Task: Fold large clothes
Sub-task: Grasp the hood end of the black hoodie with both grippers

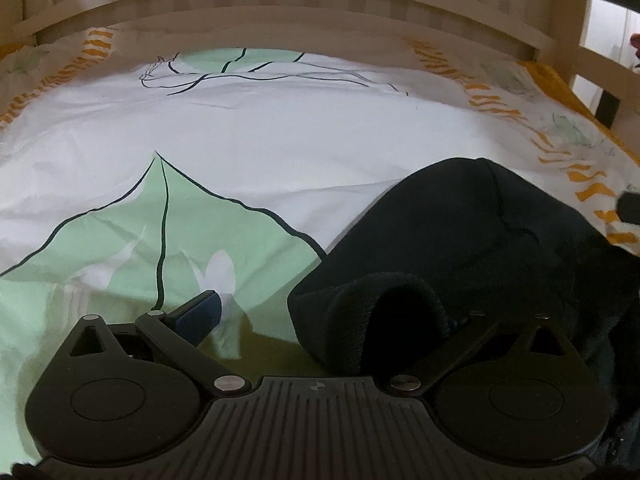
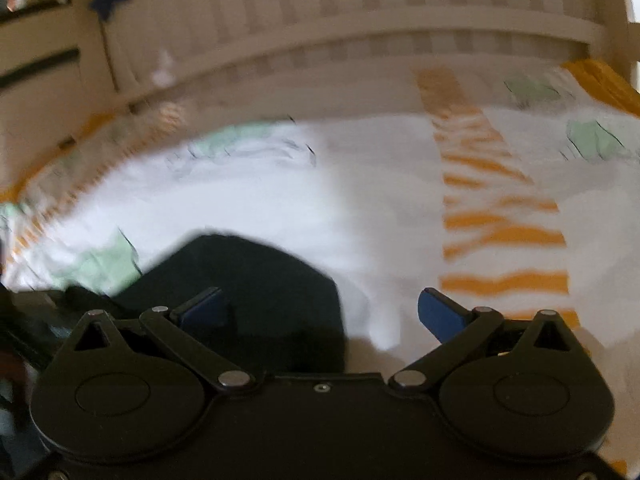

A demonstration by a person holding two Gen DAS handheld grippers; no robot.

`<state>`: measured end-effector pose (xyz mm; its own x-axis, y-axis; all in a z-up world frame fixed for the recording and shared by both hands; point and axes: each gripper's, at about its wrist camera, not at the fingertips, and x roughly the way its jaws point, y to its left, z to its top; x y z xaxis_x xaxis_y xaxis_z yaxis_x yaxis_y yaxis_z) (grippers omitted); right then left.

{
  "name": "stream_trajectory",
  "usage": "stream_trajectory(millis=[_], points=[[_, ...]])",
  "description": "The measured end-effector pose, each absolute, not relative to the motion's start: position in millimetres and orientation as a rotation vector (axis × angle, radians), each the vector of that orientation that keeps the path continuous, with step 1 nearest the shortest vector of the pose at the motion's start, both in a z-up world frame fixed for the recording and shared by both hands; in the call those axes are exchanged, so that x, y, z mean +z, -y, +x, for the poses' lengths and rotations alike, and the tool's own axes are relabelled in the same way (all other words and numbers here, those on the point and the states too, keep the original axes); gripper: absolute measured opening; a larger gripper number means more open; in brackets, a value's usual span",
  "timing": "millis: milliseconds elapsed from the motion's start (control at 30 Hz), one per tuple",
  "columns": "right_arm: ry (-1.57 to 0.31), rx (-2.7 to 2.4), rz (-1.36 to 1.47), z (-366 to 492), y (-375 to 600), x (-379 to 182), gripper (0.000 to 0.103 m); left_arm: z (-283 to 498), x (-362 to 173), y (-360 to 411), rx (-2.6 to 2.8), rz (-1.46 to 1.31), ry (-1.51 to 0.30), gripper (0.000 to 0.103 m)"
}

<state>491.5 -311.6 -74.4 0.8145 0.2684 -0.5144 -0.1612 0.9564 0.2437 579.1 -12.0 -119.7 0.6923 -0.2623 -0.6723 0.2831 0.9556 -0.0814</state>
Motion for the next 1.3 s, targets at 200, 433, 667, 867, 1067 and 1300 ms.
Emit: stream_trajectory(millis=[200,433,667,867,1067,1300], points=[[-0.684,0.286,0.096,528,290,-75,0.101,574,-108,-6,-0.371,-0.031,-0.779,0.103],[-0.767,0.303,0.131,549,289,-93,0.091,568,-112,-46,-0.365,-0.191,-0.820,0.103],[-0.783,0.318,0.187,548,297,-100,0.075,562,-106,-55,-0.373,-0.198,-0.845,0.103],[-0.720,0.320,0.140,538,289,-86,0.019,542,-94,-59,-0.354,-0.241,-0.810,0.103],[-0.551,0.361,0.031,491,279,-52,0.017,516,-68,-69,-0.404,-0.351,-0.781,0.103],[-0.375,0.461,-0.131,409,261,-13,0.016,498,-48,-68,-0.557,-0.524,-0.805,0.103]])
